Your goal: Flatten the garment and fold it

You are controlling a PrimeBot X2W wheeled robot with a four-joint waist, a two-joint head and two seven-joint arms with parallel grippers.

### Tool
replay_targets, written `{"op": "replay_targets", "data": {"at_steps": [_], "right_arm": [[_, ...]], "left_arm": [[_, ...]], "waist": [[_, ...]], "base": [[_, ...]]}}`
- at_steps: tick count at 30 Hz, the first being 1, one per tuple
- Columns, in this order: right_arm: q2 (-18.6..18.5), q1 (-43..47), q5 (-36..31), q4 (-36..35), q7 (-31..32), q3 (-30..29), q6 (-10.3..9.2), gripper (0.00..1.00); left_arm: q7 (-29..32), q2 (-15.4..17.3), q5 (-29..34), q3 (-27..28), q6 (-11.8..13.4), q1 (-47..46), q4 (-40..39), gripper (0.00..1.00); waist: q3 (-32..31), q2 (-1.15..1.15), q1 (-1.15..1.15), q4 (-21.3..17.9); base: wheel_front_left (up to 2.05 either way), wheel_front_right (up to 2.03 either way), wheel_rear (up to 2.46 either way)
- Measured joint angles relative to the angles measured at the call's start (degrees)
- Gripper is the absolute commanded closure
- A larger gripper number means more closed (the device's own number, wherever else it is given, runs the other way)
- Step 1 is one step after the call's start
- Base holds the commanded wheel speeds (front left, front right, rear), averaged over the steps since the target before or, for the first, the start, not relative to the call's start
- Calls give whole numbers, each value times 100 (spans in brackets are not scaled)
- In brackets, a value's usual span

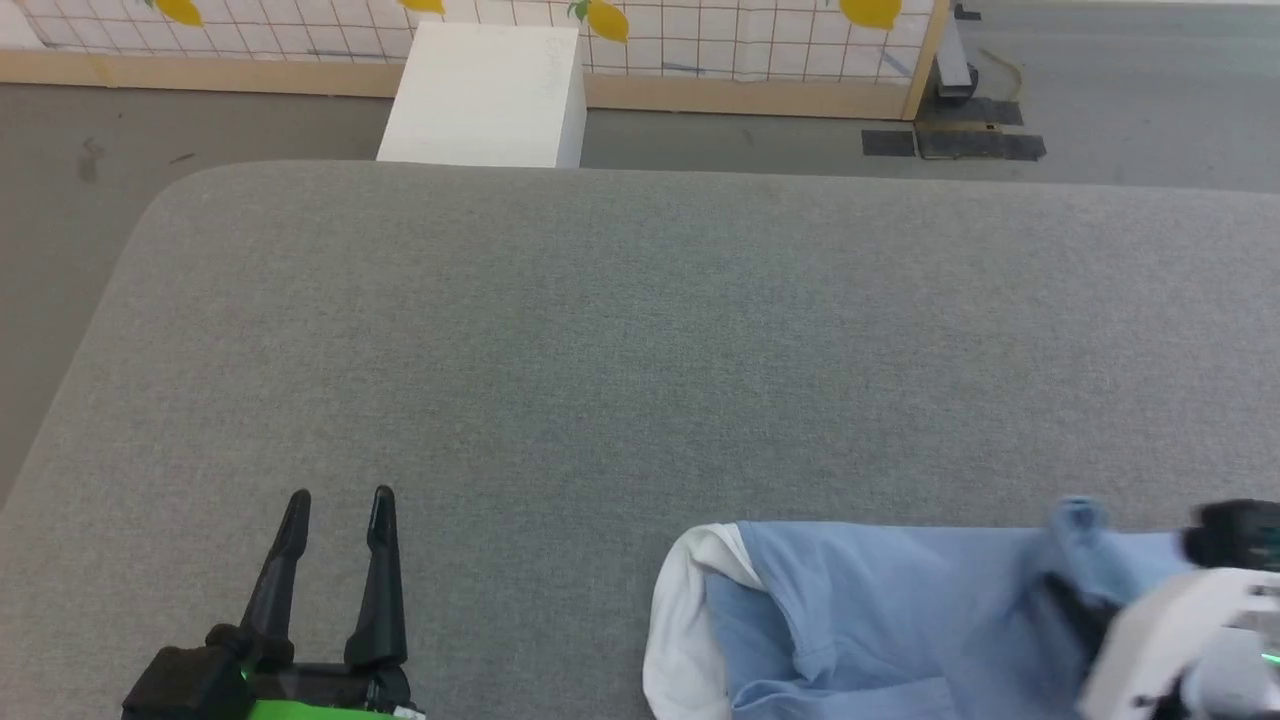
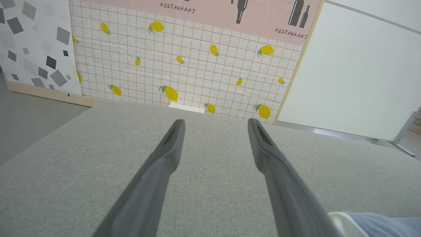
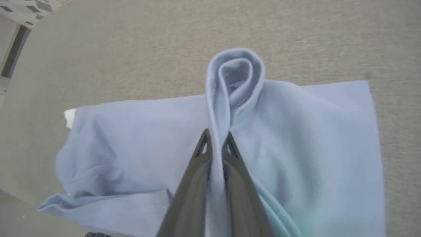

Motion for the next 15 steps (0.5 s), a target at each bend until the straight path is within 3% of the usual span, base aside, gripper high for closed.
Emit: {"op": "replay_targets", "data": {"at_steps": [7, 15], "right_arm": [[136, -83, 389, -606, 489, 1465, 0, 100], [193, -556, 330, -302, 543, 2525, 0, 100]], "left_arm": [[0, -47, 0, -78, -47, -3, 90, 0], [0, -86, -1, -134, -58, -102, 175, 0]], "waist": [[-31, 0, 0, 106], [-29, 0, 0, 320]], "base": [[0, 0, 0], [0, 0, 0]]}}
